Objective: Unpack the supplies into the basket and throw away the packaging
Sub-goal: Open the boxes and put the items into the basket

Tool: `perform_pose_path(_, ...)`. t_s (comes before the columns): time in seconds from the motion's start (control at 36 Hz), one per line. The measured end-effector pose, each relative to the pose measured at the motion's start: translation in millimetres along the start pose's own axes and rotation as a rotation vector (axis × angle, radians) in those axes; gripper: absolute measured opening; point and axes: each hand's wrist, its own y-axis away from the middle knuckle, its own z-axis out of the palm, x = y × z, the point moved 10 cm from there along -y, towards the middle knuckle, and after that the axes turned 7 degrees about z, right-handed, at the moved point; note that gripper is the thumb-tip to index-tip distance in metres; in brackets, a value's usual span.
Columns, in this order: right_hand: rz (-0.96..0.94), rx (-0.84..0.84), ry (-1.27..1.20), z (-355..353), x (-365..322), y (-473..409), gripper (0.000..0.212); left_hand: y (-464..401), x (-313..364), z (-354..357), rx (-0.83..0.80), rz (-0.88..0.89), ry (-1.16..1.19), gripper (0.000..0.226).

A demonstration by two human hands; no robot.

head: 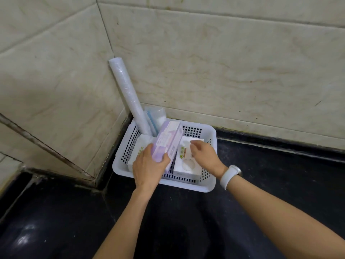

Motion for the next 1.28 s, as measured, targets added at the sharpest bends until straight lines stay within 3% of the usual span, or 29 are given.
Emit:
perform_pose_path(0.11,0.166,-0.178,-0.641,-1,-3,-2,0.047,6,17,-18,0.039,0.179,0.141,0.065)
perform_pose_path(0.19,0.094,-0.248,-0.801,-16,-19,-1,0.042,12,34,-24,0.022,0.343,0.119,0.067)
perform_pose_path(0.28,0.021,-0.240,-0.667,-28,-27,7,0.057,17,40,-20,-0.024,0.409,0.056,0.073)
perform_pose_path(0.44,-0.119,-0.250,-0.391,-34,-33,34,0.057,17,58,-1,-0.215,0.530,-0.100,0.085)
perform_pose_path(0.53,-0.158,-0.363,-0.357,-20,-37,49,0.063,12,64,10,-0.391,0.434,0.051,0.096)
perform_pose_path(0.58,-0.165,-0.394,-0.366,-18,-39,55,0.066,10,67,9,-0.426,0.380,0.171,0.095)
perform_pose_path(0.83,-0.184,-0.330,-0.363,-29,-39,62,0.030,17,80,-22,-0.118,0.596,-0.044,0.075)
perform_pose_path(1.0,-0.258,-0.303,-0.222,-25,-40,69,0.038,24,75,-22,-0.100,0.611,-0.066,0.070)
perform_pose_path(1.14,-0.388,-0.109,0.108,-31,-45,72,0.037,21,75,-23,-0.129,0.568,-0.059,0.073)
perform_pose_path(1.28,-0.406,-0.018,-0.048,-60,-51,67,0.048,16,59,-32,-0.141,0.461,0.141,0.074)
